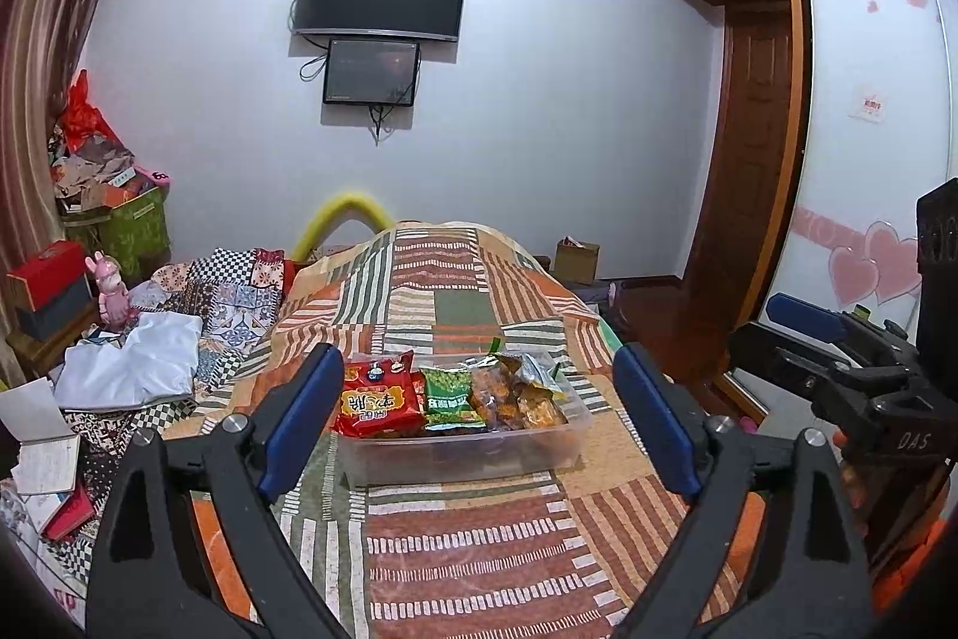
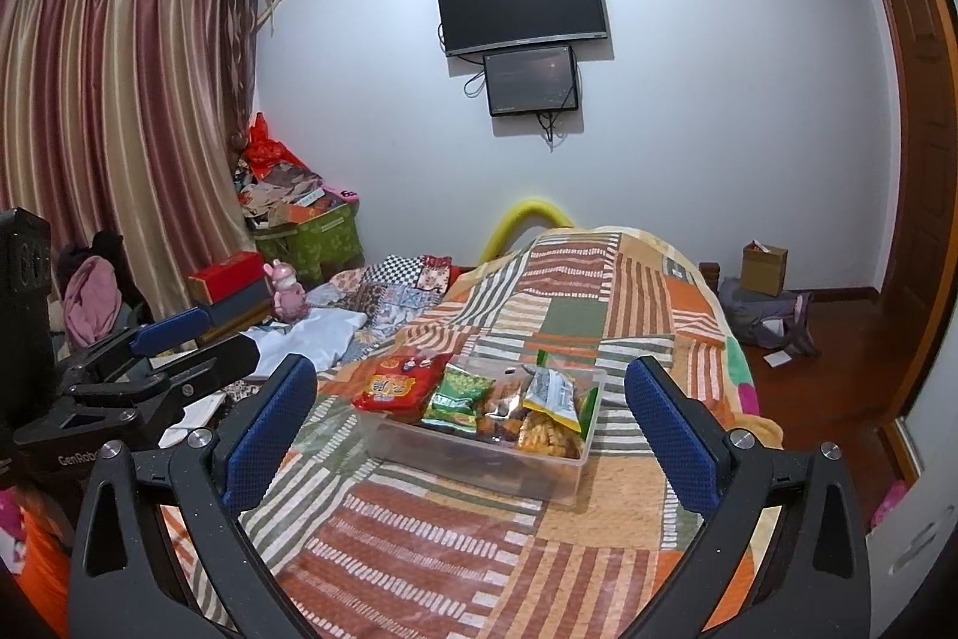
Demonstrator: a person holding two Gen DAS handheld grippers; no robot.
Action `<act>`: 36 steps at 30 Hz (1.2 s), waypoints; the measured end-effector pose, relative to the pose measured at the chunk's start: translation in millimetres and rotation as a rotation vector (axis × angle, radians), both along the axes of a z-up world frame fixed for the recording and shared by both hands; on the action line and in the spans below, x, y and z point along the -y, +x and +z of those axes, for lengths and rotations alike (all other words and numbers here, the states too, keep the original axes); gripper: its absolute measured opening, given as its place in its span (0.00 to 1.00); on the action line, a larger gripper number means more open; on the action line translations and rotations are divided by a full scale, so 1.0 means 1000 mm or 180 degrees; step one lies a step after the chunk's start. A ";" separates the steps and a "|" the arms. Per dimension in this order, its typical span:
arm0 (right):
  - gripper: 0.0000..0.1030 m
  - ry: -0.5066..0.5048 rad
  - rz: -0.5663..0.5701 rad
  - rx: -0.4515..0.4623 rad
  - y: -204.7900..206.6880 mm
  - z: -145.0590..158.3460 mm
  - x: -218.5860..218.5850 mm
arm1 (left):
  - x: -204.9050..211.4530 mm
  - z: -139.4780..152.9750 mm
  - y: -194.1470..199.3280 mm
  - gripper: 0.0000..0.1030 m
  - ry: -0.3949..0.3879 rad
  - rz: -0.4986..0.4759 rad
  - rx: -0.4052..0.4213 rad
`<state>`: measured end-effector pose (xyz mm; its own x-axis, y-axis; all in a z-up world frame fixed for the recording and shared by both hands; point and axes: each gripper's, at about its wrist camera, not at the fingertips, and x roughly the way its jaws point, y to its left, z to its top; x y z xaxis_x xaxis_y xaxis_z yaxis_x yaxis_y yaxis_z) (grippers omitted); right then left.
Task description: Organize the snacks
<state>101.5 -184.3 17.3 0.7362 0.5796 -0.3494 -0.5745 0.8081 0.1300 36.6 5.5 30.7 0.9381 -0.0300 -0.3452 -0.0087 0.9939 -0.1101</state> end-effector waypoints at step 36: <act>1.00 0.0007 0.0007 -0.0020 0.000 0.001 -0.003 | 0.000 -0.007 0.004 0.90 -0.0008 0.0002 -0.0041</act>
<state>101.4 -181.8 18.1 0.7326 0.5821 -0.3528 -0.5755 0.8065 0.1354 41.0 5.8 24.2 0.9336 -0.0303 -0.3570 -0.0108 0.9936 -0.1126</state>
